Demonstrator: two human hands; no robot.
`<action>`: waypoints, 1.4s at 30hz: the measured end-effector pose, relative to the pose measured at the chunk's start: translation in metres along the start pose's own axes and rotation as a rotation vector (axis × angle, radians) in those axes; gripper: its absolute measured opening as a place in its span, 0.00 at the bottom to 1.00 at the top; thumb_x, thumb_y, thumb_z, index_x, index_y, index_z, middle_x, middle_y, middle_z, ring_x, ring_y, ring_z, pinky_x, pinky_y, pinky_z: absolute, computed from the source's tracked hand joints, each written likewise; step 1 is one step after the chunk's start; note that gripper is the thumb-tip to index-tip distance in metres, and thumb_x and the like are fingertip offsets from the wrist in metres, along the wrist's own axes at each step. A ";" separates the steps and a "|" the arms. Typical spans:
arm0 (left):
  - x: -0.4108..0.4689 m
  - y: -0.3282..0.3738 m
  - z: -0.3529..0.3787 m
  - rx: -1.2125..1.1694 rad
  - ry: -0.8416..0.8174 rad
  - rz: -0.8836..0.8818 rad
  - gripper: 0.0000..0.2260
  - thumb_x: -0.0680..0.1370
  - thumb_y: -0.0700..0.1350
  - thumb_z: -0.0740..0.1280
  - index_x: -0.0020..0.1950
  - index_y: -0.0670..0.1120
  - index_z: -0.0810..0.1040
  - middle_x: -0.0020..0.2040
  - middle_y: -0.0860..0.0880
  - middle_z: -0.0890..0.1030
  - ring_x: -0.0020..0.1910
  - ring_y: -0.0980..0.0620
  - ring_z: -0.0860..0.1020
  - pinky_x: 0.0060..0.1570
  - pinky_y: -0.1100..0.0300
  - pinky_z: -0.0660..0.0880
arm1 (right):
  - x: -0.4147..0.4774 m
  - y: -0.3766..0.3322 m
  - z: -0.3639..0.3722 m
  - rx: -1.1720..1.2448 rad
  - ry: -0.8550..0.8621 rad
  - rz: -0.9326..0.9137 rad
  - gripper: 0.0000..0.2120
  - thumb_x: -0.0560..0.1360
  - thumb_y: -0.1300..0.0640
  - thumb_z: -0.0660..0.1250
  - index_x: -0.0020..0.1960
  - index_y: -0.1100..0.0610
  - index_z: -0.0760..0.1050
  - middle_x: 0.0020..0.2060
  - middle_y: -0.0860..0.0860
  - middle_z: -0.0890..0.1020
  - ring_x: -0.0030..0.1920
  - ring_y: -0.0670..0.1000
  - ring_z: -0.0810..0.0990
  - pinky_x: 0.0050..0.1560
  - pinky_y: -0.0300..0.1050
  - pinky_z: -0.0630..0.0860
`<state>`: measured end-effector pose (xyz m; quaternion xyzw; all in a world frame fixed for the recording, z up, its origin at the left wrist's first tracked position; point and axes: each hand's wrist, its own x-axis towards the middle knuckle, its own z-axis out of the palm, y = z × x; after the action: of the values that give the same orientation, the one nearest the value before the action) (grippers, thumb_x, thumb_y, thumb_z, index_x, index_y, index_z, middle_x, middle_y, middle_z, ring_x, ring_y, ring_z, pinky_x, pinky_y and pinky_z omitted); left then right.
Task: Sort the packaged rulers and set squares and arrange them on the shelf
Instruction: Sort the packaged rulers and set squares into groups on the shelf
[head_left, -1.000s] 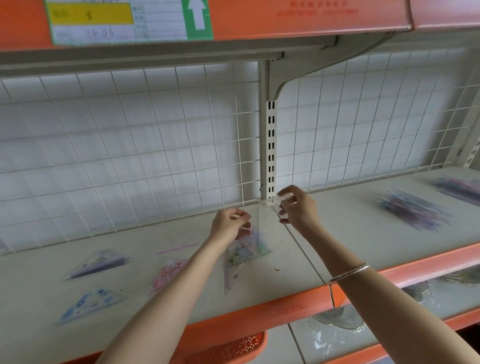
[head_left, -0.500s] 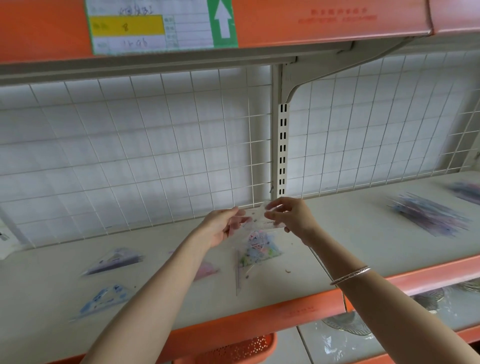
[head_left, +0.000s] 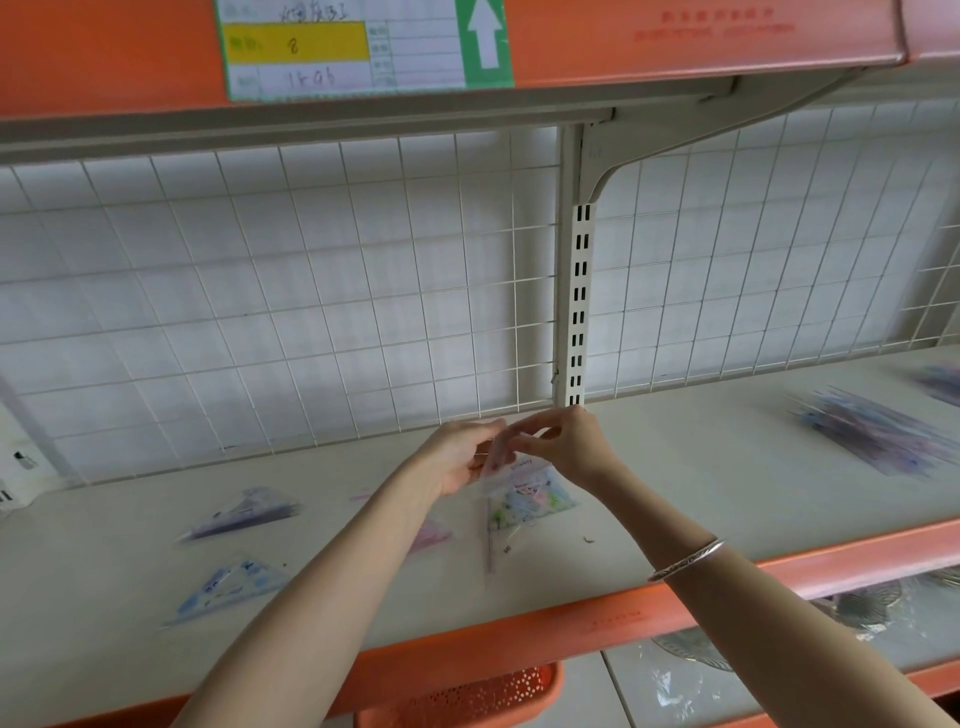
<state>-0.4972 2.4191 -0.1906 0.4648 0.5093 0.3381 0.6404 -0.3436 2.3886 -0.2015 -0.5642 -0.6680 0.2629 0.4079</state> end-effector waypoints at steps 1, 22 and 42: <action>0.001 -0.001 0.000 0.011 0.014 0.020 0.07 0.78 0.43 0.67 0.43 0.41 0.79 0.30 0.47 0.81 0.29 0.53 0.81 0.29 0.65 0.75 | -0.001 -0.002 0.001 -0.016 -0.010 -0.015 0.04 0.71 0.54 0.73 0.39 0.47 0.84 0.32 0.42 0.84 0.32 0.46 0.78 0.36 0.45 0.76; 0.020 -0.017 -0.005 0.918 0.092 0.406 0.11 0.71 0.43 0.75 0.52 0.45 0.82 0.47 0.49 0.82 0.43 0.55 0.76 0.37 0.71 0.68 | 0.005 0.010 -0.020 -0.373 0.235 0.183 0.15 0.71 0.62 0.68 0.57 0.61 0.80 0.46 0.59 0.83 0.48 0.58 0.80 0.47 0.44 0.74; 0.016 -0.016 -0.001 0.529 -0.003 0.181 0.07 0.71 0.36 0.74 0.38 0.44 0.79 0.31 0.49 0.77 0.31 0.54 0.73 0.29 0.67 0.72 | -0.005 0.018 -0.029 -0.150 0.382 0.291 0.09 0.69 0.62 0.70 0.48 0.64 0.81 0.43 0.58 0.84 0.46 0.57 0.81 0.51 0.50 0.79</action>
<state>-0.4949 2.4280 -0.2114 0.6599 0.5356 0.2484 0.4647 -0.3097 2.3851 -0.2018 -0.7227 -0.5080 0.1572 0.4415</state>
